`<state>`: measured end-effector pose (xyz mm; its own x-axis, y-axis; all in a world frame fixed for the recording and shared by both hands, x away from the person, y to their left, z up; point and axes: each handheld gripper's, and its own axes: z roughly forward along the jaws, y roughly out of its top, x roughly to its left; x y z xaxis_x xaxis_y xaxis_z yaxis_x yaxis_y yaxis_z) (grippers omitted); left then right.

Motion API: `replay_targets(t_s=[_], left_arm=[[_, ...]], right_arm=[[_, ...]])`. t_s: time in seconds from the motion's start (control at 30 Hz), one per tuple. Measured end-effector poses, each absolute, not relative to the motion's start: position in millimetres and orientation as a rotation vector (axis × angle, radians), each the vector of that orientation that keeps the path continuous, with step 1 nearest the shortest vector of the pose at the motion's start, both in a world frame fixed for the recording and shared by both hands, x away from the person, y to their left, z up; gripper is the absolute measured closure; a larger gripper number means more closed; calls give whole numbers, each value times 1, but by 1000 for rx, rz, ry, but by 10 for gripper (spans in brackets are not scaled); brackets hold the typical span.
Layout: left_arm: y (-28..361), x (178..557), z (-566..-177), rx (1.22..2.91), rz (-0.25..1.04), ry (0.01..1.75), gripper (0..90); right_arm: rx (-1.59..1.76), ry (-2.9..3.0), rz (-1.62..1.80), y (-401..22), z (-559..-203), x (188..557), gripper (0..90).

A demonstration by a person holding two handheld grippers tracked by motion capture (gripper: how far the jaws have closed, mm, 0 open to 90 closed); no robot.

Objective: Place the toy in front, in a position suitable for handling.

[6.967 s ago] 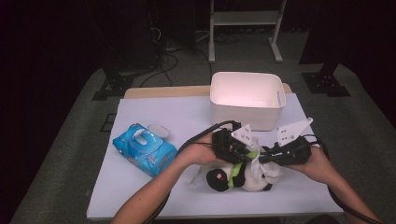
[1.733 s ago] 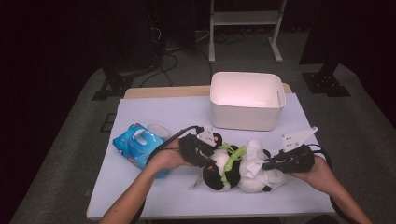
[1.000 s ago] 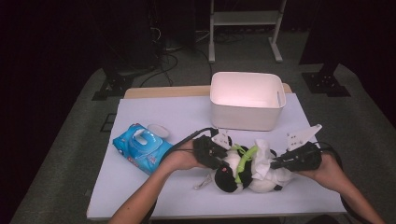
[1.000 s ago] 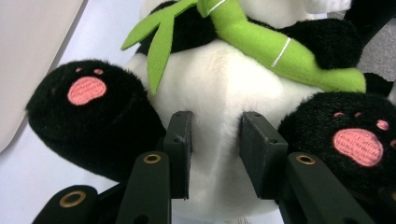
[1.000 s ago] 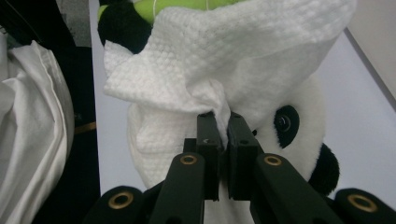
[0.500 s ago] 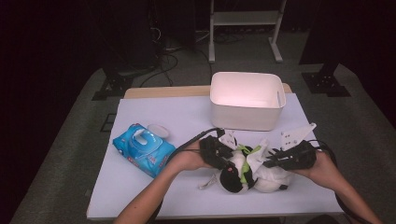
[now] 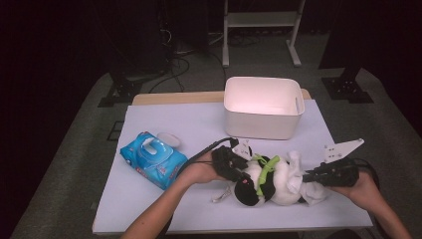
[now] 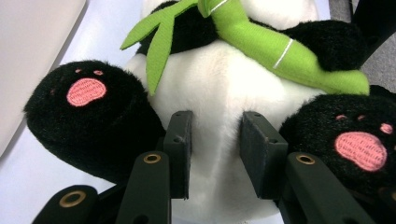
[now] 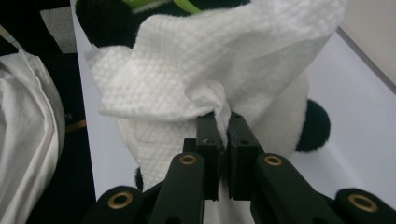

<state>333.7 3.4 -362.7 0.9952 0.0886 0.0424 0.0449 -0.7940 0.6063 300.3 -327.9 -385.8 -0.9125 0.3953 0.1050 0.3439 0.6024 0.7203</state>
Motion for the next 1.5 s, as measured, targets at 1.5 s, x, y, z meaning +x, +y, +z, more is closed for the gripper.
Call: replay_targets(t_s=[1.5], left_arm=[[-2,333,-366,2448,82,95,628]], right_arm=[[304,2826,1125,-229,-347,307,760]])
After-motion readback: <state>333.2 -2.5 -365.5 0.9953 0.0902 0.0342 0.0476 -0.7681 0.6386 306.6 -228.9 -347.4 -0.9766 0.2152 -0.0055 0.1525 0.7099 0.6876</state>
